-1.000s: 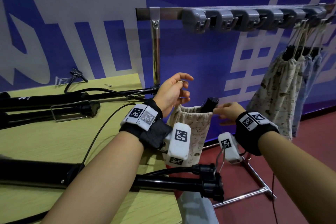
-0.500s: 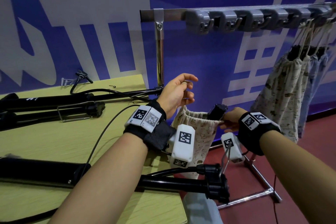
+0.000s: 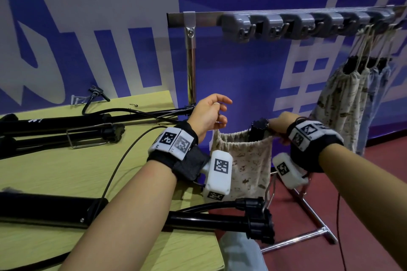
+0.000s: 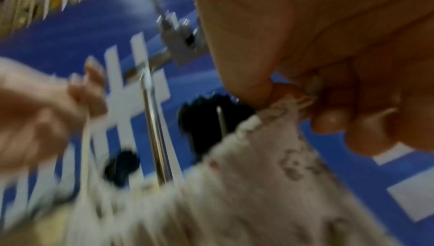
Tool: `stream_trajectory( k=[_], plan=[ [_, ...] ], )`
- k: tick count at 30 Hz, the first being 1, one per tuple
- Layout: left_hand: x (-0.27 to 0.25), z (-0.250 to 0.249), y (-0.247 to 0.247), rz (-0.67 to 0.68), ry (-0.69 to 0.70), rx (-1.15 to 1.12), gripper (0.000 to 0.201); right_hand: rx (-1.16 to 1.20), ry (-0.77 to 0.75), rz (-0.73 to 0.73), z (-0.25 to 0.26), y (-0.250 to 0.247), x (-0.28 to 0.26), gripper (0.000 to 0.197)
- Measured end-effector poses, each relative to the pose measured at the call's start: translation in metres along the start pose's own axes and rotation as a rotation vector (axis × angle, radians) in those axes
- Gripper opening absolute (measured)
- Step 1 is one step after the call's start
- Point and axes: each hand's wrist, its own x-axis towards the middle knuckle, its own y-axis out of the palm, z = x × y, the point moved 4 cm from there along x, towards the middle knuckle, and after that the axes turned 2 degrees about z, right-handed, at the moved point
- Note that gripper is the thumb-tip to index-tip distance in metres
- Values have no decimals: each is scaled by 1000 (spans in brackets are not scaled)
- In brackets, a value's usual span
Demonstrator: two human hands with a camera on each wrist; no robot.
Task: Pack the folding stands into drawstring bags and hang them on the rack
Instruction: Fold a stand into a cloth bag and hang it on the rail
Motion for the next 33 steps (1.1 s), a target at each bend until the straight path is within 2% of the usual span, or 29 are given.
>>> stream_trajectory(
  k=[2,4,5,9,12,15,17,19,21,25,27,29,31,33],
  plan=[
    [0,1,1,7,-19,17,38,224,13,15,-2,-11,-1,32],
    [-1,2,2,22,-45,28,30,242,8,-20,-5,-21,-2,31],
    [-1,2,3,26,-56,32,27,173,-10,-54,-5,-25,-4,30],
    [-2,4,5,38,-77,65,26,-372,-84,-191,-3,-34,-13,30],
    [-3,4,6,67,-93,83,28,-384,-54,-138,-1,-36,-15,27],
    [-3,4,6,70,-96,96,29,37,-97,31,8,-36,-15,31],
    [-3,5,4,50,-91,140,31,511,-86,166,17,-29,-18,33],
    [-2,5,2,21,-69,206,33,884,-97,281,25,-24,-21,33],
    [0,4,0,-13,-50,249,35,989,-151,392,36,-23,-30,34],
    [1,4,-3,-63,-79,242,37,960,-159,500,41,-26,-41,22],
    [2,5,-3,-84,-110,222,43,962,-180,439,42,-27,-36,22],
    [2,4,-5,-116,-127,155,45,909,-189,312,37,-26,-25,25],
    [4,2,-5,-134,-106,75,44,692,-224,211,34,-23,-21,29],
    [3,2,-4,-131,-76,19,39,326,-299,154,36,-18,-24,30]
  ],
)
